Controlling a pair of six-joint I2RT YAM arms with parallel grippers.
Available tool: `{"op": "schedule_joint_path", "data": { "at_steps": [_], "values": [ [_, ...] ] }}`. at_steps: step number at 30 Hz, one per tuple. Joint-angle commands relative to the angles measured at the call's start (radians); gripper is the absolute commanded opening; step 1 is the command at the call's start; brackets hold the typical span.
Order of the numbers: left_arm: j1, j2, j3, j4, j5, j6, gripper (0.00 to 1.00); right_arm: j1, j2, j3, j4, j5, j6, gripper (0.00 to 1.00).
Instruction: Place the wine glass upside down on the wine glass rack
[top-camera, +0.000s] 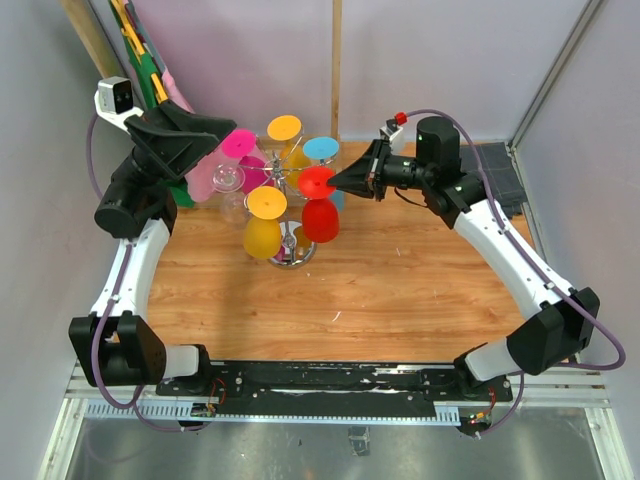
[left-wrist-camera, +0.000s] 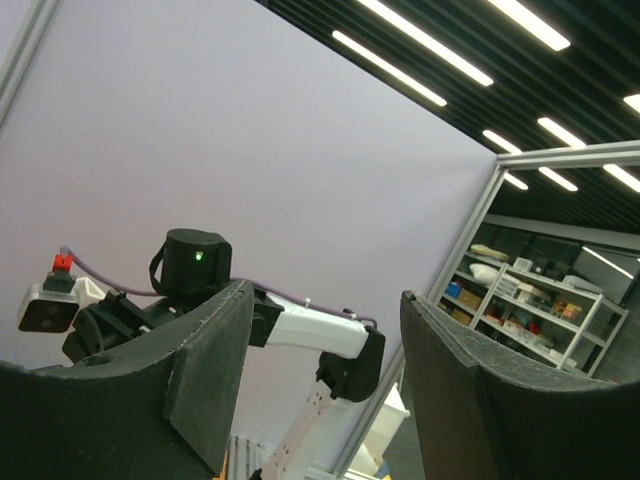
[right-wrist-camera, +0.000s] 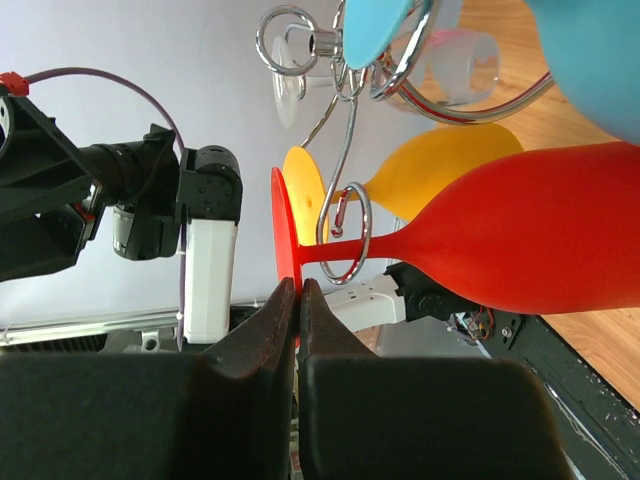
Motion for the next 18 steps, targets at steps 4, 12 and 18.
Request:
{"op": "schedule_joint_path", "data": {
  "at_steps": [4,12,18],
  "values": [
    [0.009,-0.022,-0.008,0.079,0.012,0.011,0.65,-0.05,-0.024,-0.029,0.029,-0.013,-0.033,0.01],
    [0.01,-0.02,-0.01,0.076,0.017,0.015,0.65,-0.055,0.002,-0.046,0.039,-0.017,-0.059,0.04],
    [0.009,-0.022,-0.013,0.076,0.021,0.019,0.65,-0.057,0.013,-0.065,0.059,-0.026,-0.058,0.12]
  ]
}}
